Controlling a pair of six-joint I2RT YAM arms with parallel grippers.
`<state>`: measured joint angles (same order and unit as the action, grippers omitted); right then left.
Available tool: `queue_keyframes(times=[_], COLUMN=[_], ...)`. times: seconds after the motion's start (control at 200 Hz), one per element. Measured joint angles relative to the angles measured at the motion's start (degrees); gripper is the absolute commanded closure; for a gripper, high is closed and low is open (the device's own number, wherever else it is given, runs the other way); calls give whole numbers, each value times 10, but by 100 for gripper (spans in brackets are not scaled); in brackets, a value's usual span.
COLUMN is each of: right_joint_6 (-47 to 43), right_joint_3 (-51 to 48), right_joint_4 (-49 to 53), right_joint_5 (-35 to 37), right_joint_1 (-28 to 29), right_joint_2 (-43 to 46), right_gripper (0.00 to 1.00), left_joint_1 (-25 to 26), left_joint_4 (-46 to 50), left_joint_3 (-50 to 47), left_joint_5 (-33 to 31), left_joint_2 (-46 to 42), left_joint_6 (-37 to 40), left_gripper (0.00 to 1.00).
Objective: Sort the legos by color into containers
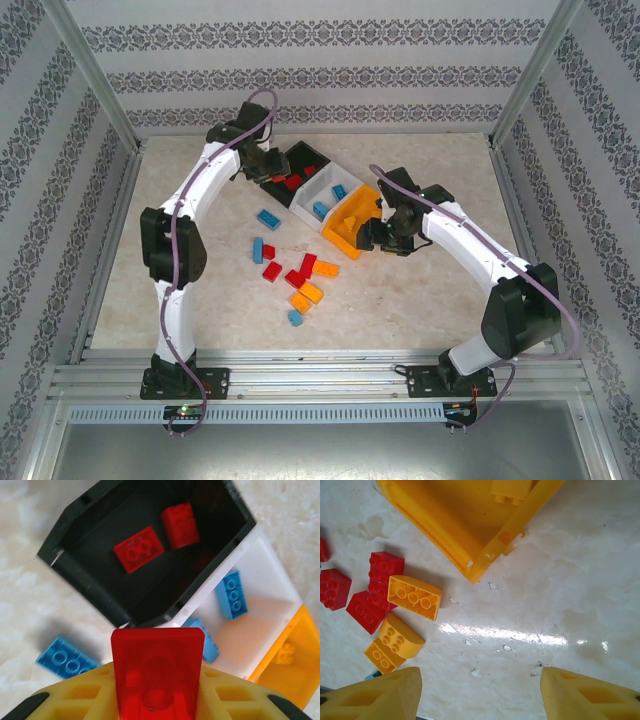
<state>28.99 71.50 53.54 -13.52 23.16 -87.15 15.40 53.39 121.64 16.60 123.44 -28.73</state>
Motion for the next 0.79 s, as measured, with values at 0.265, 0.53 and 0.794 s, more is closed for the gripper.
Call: queue_keyframes(times=[0.265,0.53,0.794], right_joint_6=[27,44,63], right_joint_3=[-3,-8,-12], right_joint_4=[-4,-5,-6], right_joint_5=[10,11,15], right_joint_1=[0,0,4], right_joint_2=[14,14,14], right_gripper=[35,35,34], left_joint_1=[0,-5,-16], left_joint_4=[14,23,23], left_joint_3=[147,206,223], left_joint_5=[17,35,58], left_joint_2=[137,202,219], left_joint_6=[0,-4,-16], left_gripper=[65,64,47])
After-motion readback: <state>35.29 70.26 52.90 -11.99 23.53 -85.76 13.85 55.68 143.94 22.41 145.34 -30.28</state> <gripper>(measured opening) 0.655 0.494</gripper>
